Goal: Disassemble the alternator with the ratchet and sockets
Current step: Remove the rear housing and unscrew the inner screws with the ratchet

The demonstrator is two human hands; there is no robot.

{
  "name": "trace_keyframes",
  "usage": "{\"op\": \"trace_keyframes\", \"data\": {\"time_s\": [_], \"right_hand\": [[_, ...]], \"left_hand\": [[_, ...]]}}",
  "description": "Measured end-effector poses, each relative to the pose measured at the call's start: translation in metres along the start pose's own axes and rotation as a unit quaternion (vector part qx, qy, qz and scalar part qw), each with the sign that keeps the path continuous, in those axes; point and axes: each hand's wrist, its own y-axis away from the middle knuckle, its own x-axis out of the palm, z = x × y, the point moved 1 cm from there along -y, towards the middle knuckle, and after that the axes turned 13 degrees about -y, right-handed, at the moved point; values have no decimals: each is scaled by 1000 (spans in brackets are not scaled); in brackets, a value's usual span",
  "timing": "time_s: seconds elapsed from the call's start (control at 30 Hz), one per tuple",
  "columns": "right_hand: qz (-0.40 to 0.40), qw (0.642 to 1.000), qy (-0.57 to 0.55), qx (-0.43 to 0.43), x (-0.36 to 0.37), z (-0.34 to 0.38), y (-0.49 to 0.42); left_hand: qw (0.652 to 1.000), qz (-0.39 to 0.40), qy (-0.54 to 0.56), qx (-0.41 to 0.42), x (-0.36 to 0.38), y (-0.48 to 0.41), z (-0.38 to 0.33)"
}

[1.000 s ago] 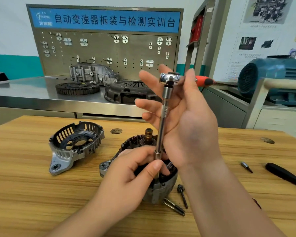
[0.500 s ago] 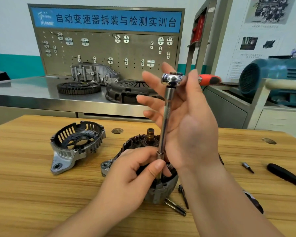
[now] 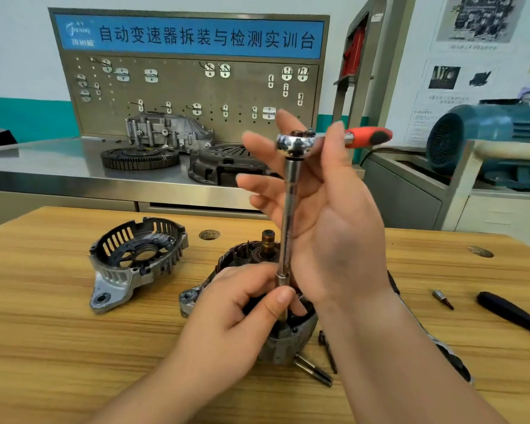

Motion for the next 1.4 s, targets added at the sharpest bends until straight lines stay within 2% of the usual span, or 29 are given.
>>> {"op": "trace_keyframes", "data": {"time_s": [0.2, 0.47, 0.67, 0.73, 0.8, 0.93, 1.0, 1.17, 1.3, 1.4], "right_hand": [[34, 996, 46, -69, 4, 4, 0], [-9, 999, -32, 29, 0, 2, -2], [42, 994, 57, -81, 6, 7, 0], [51, 996, 32, -62, 8, 7, 0], [48, 999, -17, -9, 7, 6, 0], [6, 997, -44, 64, 2, 6, -2], [2, 998, -25, 53, 1, 5, -1], [49, 997, 44, -50, 6, 8, 1], [50, 998, -26, 15, 6, 7, -1], [21, 996, -53, 62, 0, 7, -3]], "left_hand": [[1000, 2, 2, -23, -2, -2, 1], [1000, 9, -8, 3, -1, -1, -1], [1000, 10, 7, -26, -2, -1, 0], [999, 11, 13, -30, -2, -1, 1], [1000, 9, 16, -25, -1, -1, 1], [1000, 6, -20, 7, 0, 0, -2], [1000, 8, -20, 9, -1, 0, -1], [1000, 7, -6, -21, -2, -1, 1], [999, 2, -5, -33, -1, -1, 2], [999, 1, -38, -7, 0, 0, 2]]}}
